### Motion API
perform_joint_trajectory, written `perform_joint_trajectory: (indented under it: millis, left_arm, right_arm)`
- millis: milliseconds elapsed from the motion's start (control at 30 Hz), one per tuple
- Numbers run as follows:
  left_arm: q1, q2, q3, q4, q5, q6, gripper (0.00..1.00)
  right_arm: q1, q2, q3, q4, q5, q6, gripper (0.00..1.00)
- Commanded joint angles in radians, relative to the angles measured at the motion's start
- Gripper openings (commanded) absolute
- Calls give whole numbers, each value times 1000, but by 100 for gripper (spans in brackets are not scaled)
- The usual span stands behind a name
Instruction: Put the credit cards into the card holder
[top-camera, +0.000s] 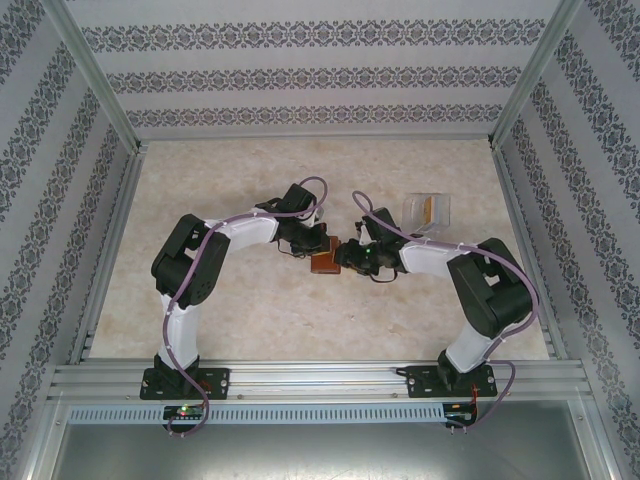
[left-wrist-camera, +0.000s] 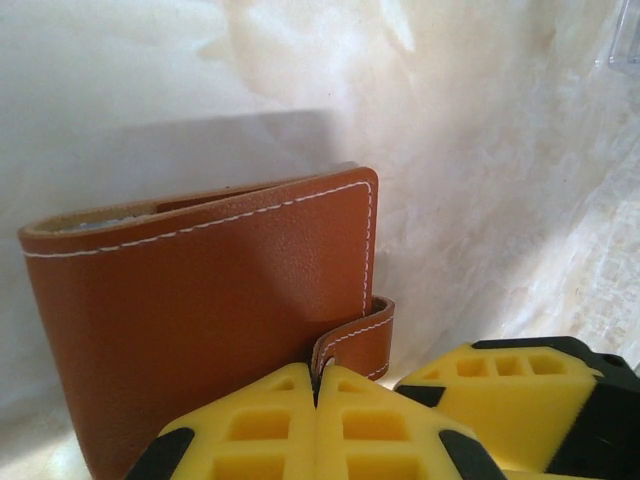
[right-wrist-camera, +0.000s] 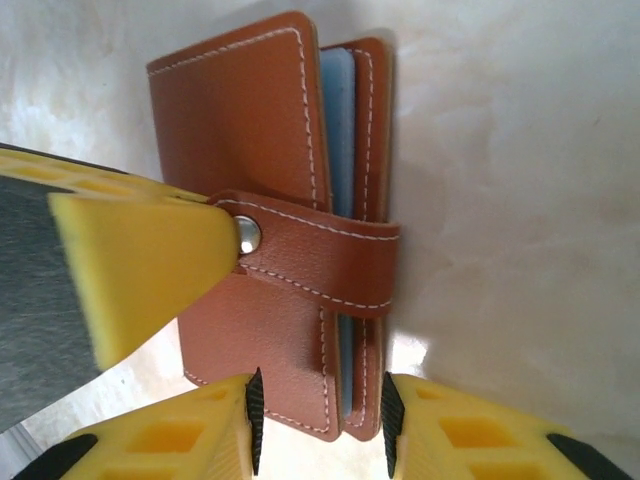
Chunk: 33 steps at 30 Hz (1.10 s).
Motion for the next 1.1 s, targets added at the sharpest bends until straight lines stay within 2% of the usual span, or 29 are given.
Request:
perform_joint_trajectory:
  millis: [0, 133, 367, 533, 1067]
  left_arm:
    - [17, -23, -17, 22, -4, -7, 0]
    - [16, -21, -17, 30, 2, -11, 0]
    - [19, -20, -23, 30, 7, -10, 0]
    - [29, -35, -36, 41, 18, -18, 0]
    - [66, -39, -65, 74, 55, -10, 0]
  right_arm:
    - [26, 26, 21, 18, 10, 12, 40]
    - [42, 46, 27, 28, 15, 27, 37]
    - [46, 60, 26, 46, 9, 42, 13]
    - [42, 58, 27, 27, 19, 38, 5]
    - [36, 82, 21, 15, 25, 29, 0]
